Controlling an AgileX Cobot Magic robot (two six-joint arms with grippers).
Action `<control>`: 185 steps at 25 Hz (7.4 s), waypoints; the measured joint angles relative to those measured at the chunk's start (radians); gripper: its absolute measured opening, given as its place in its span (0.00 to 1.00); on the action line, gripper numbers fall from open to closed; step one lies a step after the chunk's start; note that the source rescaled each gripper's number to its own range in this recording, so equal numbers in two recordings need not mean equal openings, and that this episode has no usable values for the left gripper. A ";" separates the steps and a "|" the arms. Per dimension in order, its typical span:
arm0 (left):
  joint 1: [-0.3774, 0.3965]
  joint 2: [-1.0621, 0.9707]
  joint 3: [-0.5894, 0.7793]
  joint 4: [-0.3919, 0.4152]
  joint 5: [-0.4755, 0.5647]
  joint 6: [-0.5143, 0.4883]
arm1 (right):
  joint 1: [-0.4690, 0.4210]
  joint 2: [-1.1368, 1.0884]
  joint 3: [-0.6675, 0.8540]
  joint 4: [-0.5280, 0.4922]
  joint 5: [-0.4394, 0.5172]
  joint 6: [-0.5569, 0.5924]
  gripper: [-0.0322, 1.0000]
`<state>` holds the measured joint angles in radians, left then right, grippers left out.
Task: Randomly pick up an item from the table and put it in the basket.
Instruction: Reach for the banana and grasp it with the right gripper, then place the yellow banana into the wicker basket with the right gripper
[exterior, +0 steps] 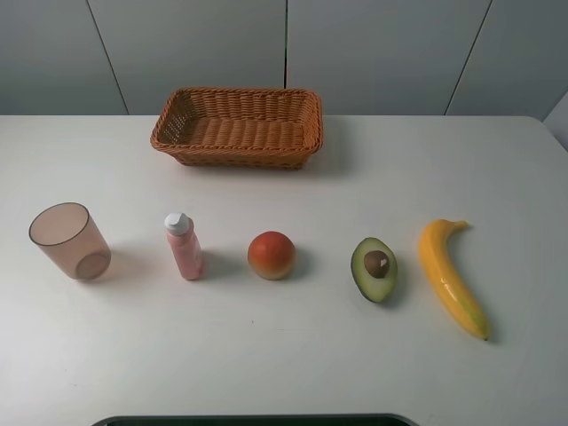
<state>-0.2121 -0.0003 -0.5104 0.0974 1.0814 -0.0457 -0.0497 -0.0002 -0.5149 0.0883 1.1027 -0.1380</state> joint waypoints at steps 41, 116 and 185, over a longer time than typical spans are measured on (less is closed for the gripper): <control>0.000 0.000 0.000 0.000 0.000 0.000 | 0.000 0.000 0.000 0.000 0.000 0.003 1.00; 0.000 0.000 0.000 0.000 0.000 0.000 | 0.271 1.740 -0.177 -0.074 -0.503 0.068 0.97; 0.000 0.000 0.000 0.000 0.000 0.000 | 0.678 2.394 -1.355 -0.305 -0.696 -0.439 0.06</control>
<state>-0.2121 -0.0003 -0.5104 0.0974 1.0814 -0.0457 0.6279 2.3936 -1.8694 -0.2166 0.4064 -0.5768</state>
